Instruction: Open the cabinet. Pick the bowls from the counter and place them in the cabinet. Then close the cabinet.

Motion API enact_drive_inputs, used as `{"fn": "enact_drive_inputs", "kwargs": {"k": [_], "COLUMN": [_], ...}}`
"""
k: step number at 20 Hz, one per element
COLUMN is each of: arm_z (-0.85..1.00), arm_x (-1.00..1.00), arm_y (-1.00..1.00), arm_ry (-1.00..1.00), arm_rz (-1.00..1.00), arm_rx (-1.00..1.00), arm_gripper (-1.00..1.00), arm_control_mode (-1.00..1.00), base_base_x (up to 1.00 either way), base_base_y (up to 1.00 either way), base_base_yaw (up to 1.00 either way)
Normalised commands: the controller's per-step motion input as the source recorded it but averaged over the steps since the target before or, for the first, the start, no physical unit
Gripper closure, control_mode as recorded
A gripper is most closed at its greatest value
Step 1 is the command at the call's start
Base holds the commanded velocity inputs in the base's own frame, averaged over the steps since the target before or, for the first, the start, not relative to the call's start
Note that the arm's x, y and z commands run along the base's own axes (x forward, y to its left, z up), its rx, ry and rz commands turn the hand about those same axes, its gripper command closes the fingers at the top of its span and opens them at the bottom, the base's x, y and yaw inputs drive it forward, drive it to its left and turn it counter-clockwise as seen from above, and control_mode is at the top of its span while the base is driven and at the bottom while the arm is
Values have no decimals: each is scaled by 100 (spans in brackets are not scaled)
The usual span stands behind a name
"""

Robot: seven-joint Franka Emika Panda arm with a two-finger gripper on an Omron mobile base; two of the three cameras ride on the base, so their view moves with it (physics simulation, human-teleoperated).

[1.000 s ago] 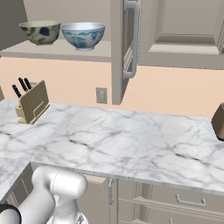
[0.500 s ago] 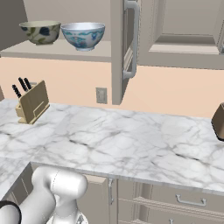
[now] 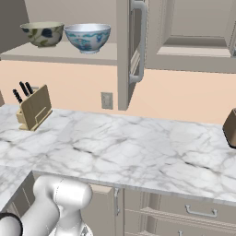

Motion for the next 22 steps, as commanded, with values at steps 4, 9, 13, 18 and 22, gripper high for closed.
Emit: {"fn": "enact_drive_inputs", "kwargs": {"k": [4, 9, 13, 18, 22], "arm_z": [-2, -2, -7, -7, -3], "arm_x": [16, 27, 30, 31, 25], "arm_y": [9, 4, 17, 14, 0], "arm_ry": [-1, 0, 0, 0, 0], "arm_rz": [0, 0, 0, 0, 0], "arm_rx": [7, 8, 5, 3, 5], "arm_gripper": [-100, -100, -100, -100, -100], "arm_control_mode": [-100, -100, -100, -100, -100], "base_base_x": [0, 0, 0, 0, 0], "base_base_y": [0, 0, 0, 0, 0], "base_base_yaw": [0, 0, 0, 0, 0]}}
